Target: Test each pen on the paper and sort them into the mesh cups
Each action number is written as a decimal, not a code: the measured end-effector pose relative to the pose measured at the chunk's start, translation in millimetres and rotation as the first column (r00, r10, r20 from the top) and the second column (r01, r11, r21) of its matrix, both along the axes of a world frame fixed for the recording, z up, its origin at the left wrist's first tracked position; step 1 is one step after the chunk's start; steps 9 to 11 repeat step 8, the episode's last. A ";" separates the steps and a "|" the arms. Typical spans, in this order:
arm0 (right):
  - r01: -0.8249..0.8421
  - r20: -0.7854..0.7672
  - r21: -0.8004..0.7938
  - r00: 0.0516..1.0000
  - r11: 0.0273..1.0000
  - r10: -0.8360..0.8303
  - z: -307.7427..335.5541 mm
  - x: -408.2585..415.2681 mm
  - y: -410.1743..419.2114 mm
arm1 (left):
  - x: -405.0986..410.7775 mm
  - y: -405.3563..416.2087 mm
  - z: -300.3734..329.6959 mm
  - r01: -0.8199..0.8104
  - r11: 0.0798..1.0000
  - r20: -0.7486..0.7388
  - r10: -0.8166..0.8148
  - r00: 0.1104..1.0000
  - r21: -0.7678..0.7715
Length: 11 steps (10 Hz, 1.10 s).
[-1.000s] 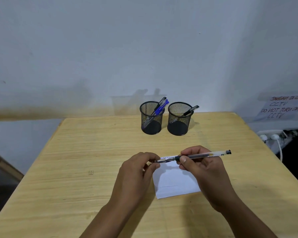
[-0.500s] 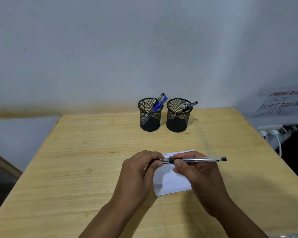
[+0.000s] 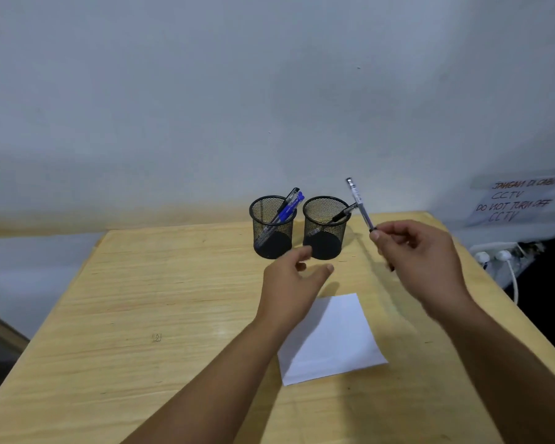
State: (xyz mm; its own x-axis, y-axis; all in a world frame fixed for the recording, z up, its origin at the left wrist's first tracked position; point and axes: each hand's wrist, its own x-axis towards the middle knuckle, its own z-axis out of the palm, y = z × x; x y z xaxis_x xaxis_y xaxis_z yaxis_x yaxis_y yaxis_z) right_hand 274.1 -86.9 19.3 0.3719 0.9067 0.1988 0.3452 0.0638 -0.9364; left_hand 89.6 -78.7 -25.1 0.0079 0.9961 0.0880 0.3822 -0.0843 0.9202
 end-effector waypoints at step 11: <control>-0.168 0.993 -0.115 -0.001 0.979 0.117 23.0 -25.8 108.1 | 34.6 75.5 -5.6 -0.148 0.989 -0.194 0.149 0.970 0.021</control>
